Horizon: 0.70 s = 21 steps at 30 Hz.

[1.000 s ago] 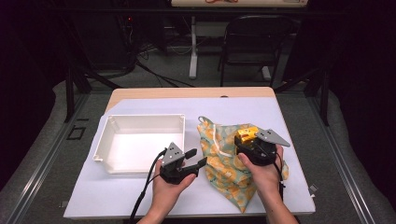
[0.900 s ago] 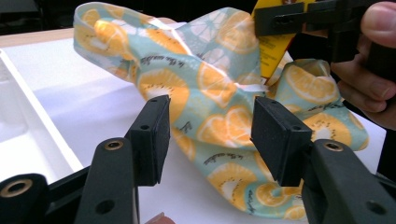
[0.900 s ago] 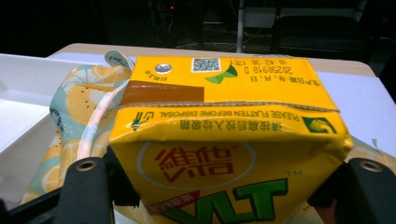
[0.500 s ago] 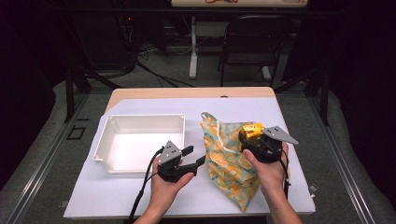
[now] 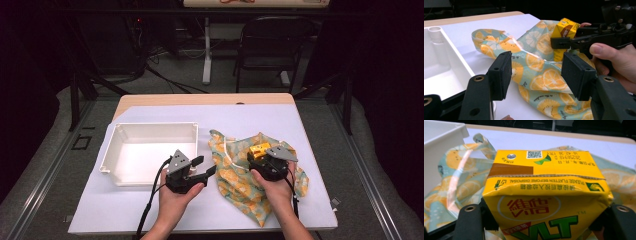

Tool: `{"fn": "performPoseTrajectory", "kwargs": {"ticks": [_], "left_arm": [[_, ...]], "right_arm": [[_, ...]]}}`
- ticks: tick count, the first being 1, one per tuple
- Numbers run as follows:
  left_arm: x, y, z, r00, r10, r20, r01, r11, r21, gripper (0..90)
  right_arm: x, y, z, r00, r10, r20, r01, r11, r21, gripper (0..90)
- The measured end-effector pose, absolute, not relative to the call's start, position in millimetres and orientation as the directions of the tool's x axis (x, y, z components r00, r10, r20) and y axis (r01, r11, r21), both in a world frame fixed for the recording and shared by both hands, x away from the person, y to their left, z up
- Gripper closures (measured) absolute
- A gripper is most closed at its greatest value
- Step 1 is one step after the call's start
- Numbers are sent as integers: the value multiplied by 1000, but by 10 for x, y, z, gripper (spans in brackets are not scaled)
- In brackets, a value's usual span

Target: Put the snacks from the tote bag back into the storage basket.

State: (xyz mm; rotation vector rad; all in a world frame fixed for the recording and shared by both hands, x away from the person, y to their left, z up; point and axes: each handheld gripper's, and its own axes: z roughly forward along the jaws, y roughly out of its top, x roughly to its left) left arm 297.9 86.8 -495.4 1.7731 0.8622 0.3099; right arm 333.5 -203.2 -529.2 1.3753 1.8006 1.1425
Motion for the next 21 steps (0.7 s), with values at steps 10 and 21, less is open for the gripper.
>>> {"fn": "performPoseTrajectory", "kwargs": {"ticks": [10, 21], "left_arm": [[2982, 892, -4970, 700, 685, -203, 408, -149, 901, 426], [2978, 887, -4975, 703, 681, -207, 411, -151, 899, 430]], "right_arm": [[3273, -2049, -5323, -300, 953, 26, 415, 106, 903, 253], [3208, -2130, -5174, -349, 937, 20, 386, 124, 914, 272]]}}
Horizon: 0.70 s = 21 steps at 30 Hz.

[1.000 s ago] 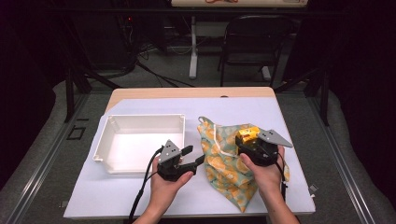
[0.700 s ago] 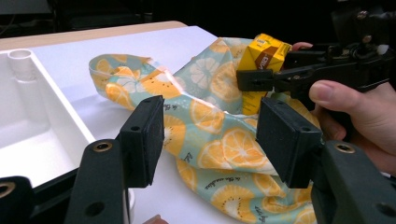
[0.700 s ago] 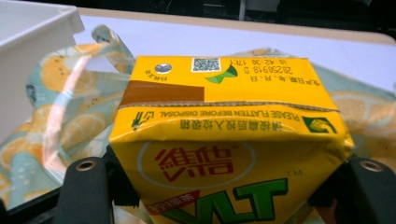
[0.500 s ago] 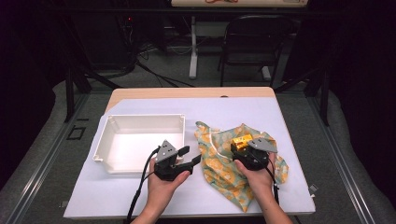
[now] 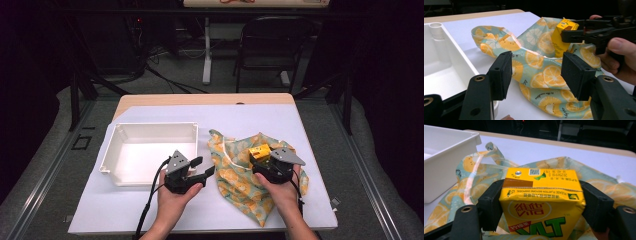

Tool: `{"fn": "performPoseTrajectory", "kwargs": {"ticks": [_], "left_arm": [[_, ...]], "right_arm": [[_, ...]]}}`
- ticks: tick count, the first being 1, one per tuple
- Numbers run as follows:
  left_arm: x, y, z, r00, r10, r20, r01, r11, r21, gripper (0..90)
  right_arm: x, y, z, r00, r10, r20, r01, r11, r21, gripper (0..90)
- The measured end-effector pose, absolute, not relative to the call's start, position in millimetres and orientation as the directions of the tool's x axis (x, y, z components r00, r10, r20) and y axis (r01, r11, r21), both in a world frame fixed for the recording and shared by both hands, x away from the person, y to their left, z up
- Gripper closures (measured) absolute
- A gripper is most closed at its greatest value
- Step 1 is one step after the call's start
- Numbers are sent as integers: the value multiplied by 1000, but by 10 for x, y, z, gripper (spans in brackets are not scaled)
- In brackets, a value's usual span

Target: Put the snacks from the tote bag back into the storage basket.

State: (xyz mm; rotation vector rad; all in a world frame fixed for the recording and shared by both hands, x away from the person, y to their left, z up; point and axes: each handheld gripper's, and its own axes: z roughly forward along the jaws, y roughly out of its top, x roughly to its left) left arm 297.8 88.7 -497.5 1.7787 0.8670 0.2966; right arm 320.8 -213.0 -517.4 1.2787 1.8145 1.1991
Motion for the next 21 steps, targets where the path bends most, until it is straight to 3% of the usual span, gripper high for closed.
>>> {"fn": "performPoseTrajectory", "kwargs": {"ticks": [11, 21], "left_arm": [[2971, 893, -4980, 706, 680, -199, 407, -158, 900, 435], [2973, 894, -4978, 712, 674, -196, 400, -161, 902, 431]], "right_arm": [[3319, -2124, -5303, -337, 940, 55, 441, 106, 891, 301], [3260, -2161, -5078, -327, 943, 56, 430, 95, 898, 303]]}}
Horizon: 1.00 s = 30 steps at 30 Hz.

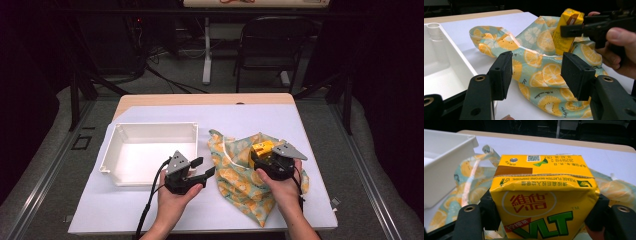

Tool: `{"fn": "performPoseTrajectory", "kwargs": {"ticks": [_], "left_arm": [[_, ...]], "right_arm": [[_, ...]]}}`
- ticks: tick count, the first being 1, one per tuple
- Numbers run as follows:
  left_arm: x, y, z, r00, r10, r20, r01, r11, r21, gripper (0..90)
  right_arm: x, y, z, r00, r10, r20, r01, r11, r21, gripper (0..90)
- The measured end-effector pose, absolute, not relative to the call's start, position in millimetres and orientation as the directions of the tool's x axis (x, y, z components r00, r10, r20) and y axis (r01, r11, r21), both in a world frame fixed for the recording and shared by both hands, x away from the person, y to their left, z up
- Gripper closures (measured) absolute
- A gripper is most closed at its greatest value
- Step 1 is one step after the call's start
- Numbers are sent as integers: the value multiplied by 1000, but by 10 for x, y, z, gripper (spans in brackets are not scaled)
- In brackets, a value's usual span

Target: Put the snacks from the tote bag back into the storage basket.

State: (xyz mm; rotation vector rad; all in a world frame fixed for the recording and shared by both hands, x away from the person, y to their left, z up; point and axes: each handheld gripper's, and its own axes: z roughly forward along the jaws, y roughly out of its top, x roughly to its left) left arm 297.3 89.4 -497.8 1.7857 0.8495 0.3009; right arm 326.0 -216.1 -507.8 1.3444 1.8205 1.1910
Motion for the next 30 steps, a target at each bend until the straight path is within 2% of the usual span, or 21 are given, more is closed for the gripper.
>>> {"fn": "performPoseTrajectory", "kwargs": {"ticks": [10, 19, 30], "left_arm": [[2969, 864, -4991, 720, 672, -174, 371, -160, 915, 396], [2948, 813, -4993, 743, 655, -138, 341, -193, 920, 303], [2872, 749, -4949, 774, 617, -143, 306, -166, 938, 221]], "right_arm": [[3194, -2193, -4776, -327, 942, 75, 402, 66, 913, 303], [3094, -2140, -4542, -358, 931, 75, 351, 59, 935, 303], [2965, -1985, -4410, -413, 905, 105, 330, 41, 943, 303]]}}
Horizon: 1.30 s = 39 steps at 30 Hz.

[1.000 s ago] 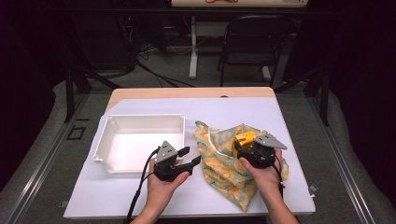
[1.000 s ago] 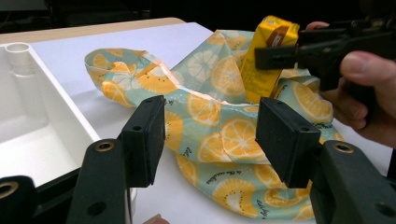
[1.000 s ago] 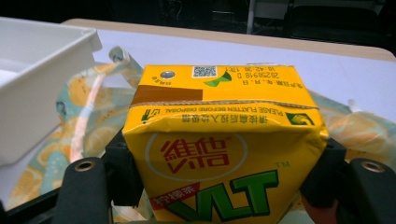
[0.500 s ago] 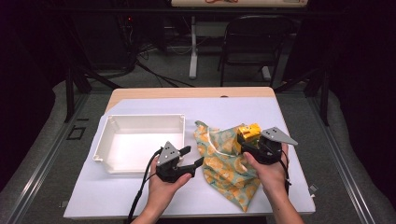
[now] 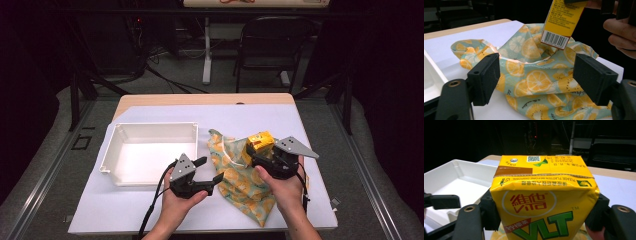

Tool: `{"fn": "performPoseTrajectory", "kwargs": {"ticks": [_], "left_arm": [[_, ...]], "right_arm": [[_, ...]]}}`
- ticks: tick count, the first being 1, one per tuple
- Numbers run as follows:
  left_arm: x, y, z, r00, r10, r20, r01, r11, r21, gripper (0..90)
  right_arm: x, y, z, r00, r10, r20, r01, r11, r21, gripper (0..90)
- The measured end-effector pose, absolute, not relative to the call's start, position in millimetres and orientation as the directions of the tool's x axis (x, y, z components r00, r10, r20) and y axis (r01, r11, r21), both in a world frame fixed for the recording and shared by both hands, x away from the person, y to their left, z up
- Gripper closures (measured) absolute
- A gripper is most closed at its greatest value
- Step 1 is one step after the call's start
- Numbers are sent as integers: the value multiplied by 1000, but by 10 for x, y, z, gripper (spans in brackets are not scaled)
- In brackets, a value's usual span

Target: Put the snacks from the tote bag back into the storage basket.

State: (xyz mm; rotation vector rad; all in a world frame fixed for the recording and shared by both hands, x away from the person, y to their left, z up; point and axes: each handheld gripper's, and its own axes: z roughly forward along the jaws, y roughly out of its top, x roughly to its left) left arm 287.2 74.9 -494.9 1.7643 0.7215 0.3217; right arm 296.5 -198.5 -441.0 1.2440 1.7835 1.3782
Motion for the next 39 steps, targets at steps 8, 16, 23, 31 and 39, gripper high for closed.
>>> {"fn": "performPoseTrajectory", "kwargs": {"ticks": [8, 16, 23, 31, 39], "left_arm": [[2831, 700, -4949, 778, 615, -131, 286, -162, 944, 198], [2809, 663, -4955, 792, 595, -137, 294, -175, 940, 218], [2795, 623, -4966, 795, 589, -145, 303, -178, 936, 160], [2779, 600, -4970, 810, 570, -141, 297, -191, 936, 156], [2765, 593, -4967, 822, 552, -141, 290, -192, 937, 213]], "right_arm": [[2886, -1816, -4423, -450, 886, 110, 336, 54, 940, 303], [2821, -1669, -4441, -486, 867, 110, 335, 68, 940, 303], [2764, -1553, -4445, -511, 852, 115, 335, 74, 939, 303], [2705, -1440, -4445, -534, 836, 126, 342, 77, 937, 303], [2657, -1342, -4452, -556, 821, 128, 346, 89, 934, 303]]}}
